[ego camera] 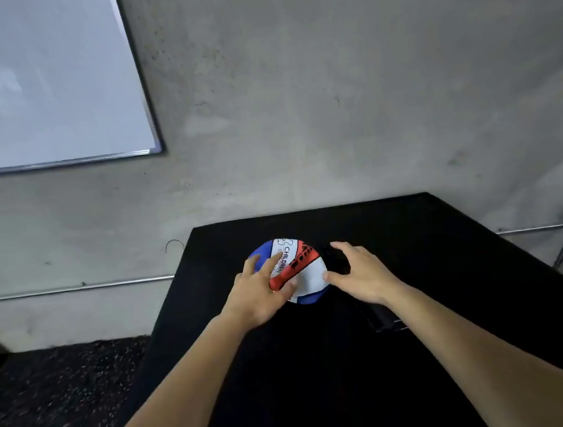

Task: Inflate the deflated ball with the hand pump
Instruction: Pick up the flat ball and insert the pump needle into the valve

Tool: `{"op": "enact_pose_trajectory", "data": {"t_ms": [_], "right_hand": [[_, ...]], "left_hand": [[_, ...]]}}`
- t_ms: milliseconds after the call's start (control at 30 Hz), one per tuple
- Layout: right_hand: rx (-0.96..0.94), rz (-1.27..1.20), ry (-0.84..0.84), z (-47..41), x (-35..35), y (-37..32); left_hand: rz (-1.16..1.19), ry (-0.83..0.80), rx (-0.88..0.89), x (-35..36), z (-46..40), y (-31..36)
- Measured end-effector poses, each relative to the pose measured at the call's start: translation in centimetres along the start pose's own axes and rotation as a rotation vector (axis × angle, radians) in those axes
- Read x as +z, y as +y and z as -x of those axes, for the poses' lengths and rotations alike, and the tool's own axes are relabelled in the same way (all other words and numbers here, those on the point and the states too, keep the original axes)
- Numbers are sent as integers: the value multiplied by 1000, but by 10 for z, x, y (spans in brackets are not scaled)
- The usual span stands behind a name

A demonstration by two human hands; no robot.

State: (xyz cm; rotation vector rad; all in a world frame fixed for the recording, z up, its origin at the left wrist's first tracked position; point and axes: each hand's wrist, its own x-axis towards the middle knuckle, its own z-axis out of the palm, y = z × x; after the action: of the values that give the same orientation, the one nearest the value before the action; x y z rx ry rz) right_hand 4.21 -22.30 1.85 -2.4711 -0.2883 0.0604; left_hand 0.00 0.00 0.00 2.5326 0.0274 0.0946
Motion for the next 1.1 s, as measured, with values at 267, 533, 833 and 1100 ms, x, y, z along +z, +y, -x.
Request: {"op": "enact_pose_trajectory", "data": {"t_ms": [267,533,833,1100], "right_hand": [[131,154,-63,-59,41,36],[172,262,59,-77,64,49],[181,244,25,-115,60,41],[148,168,48,-126,68,36]], "left_hand": [[77,99,-80,64,-51,-25],[233,380,-6,91,-34,-51],[186,394,-6,93,-37,-52],[178,419,7,94,-36,-52]]}}
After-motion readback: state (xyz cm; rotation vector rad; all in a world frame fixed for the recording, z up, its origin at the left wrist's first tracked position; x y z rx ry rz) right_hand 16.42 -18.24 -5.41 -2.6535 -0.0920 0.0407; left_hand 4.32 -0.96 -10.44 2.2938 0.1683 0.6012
